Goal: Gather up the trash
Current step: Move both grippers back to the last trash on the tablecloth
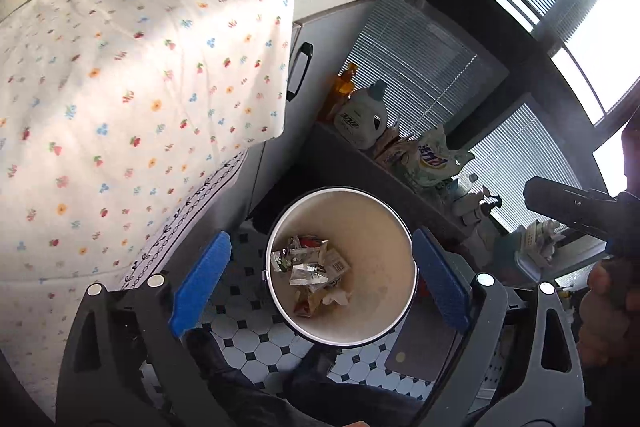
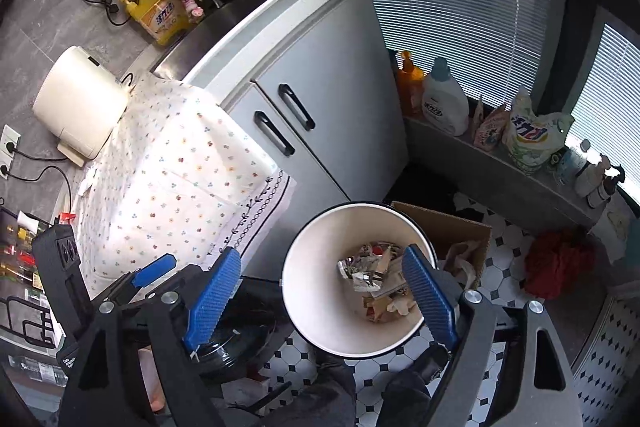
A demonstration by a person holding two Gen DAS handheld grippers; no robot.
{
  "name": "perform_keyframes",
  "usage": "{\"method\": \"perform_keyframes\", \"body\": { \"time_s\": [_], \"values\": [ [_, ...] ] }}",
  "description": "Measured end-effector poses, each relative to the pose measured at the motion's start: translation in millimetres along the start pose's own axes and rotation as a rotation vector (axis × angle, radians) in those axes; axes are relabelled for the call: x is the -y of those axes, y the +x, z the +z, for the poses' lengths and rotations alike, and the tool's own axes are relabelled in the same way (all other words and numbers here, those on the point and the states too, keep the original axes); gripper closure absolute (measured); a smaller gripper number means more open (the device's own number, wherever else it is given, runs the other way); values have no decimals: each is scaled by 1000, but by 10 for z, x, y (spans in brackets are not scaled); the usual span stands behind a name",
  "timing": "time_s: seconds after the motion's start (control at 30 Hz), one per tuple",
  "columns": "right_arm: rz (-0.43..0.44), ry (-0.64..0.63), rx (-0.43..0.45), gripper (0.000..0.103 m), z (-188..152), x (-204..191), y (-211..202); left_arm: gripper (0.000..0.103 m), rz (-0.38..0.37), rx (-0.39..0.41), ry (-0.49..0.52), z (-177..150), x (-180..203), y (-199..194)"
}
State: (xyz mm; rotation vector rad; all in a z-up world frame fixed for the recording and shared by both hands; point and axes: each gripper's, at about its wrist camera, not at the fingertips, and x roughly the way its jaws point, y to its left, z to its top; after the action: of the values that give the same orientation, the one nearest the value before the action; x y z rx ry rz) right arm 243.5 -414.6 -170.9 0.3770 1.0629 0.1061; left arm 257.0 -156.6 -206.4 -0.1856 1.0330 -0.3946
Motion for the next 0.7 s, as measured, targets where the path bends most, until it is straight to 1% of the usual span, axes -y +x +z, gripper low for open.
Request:
{"method": "perform_keyframes", "body": {
  "time_s": [0.13, 0.23, 0.47, 0.7],
  "values": [
    [39, -45, 10, 20, 89, -372, 47, 11, 12, 42, -40, 48, -214, -307],
    [63, -84, 30, 18, 148, -658, 54, 11, 33, 86, -56, 95, -358, -575],
    [137, -151, 31, 18, 204, -1327, 177, 10, 68, 194, -83, 218, -747, -1207],
    [198, -230, 29, 16, 190, -2026, 310, 10, 141, 267, -133, 224, -1279, -1669]
  ]
}}
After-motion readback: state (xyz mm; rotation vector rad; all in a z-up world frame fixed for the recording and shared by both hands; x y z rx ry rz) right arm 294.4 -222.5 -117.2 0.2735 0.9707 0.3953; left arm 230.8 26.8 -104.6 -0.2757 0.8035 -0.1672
